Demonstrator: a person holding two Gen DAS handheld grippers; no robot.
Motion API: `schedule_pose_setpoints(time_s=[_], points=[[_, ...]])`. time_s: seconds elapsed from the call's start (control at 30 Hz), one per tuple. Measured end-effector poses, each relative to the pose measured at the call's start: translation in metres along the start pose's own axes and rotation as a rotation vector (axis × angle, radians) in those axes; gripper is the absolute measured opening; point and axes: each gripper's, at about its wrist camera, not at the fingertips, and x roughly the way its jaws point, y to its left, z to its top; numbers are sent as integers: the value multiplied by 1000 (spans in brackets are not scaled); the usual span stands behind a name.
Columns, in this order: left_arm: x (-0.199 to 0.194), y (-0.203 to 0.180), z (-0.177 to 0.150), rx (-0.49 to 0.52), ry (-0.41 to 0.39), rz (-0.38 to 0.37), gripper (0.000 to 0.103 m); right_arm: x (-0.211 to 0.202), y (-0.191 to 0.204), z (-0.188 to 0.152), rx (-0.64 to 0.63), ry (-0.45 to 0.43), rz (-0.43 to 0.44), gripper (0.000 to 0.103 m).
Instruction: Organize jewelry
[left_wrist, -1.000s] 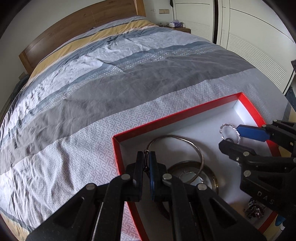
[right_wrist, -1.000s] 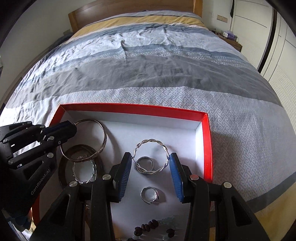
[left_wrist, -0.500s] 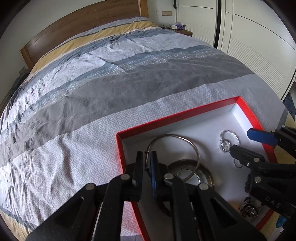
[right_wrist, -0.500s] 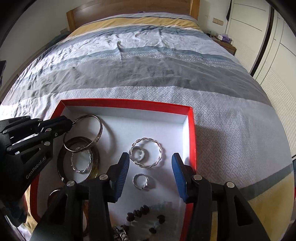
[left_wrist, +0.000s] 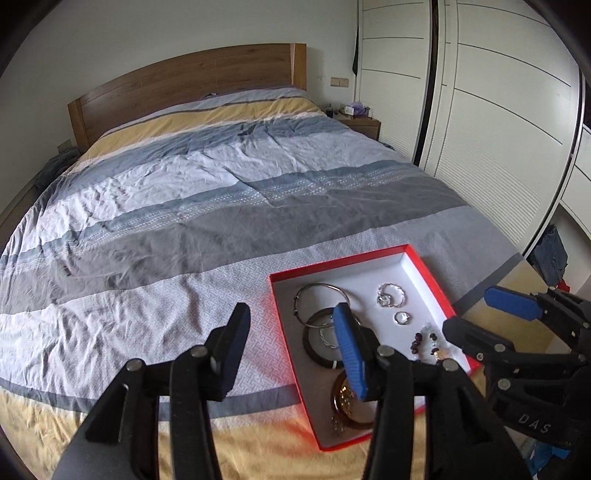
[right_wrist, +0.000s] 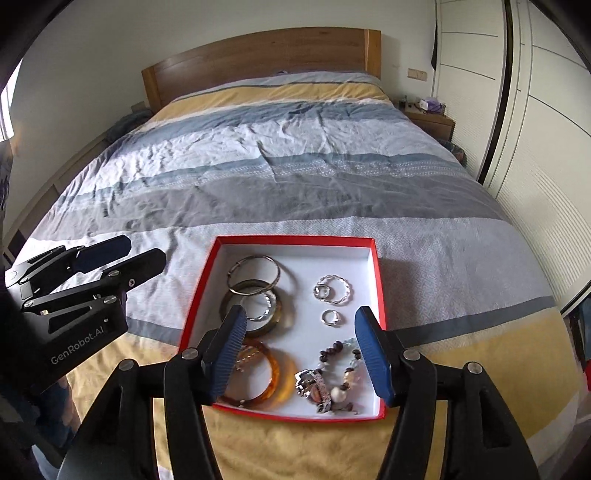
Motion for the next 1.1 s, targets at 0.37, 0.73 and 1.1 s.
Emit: schedule_pose_setpoints(time_s=[0.37, 0.73, 1.1], points=[[-93, 34, -37, -32, -61, 70, 49, -81, 64, -28, -36, -80, 48, 73], [-162, 71, -76, -69, -111, 125, 50, -122, 111, -65, -70, -84, 60, 77], [-212, 106, -119, -134, -137, 175, 50, -148, 144, -99, -102, -83, 68, 79]])
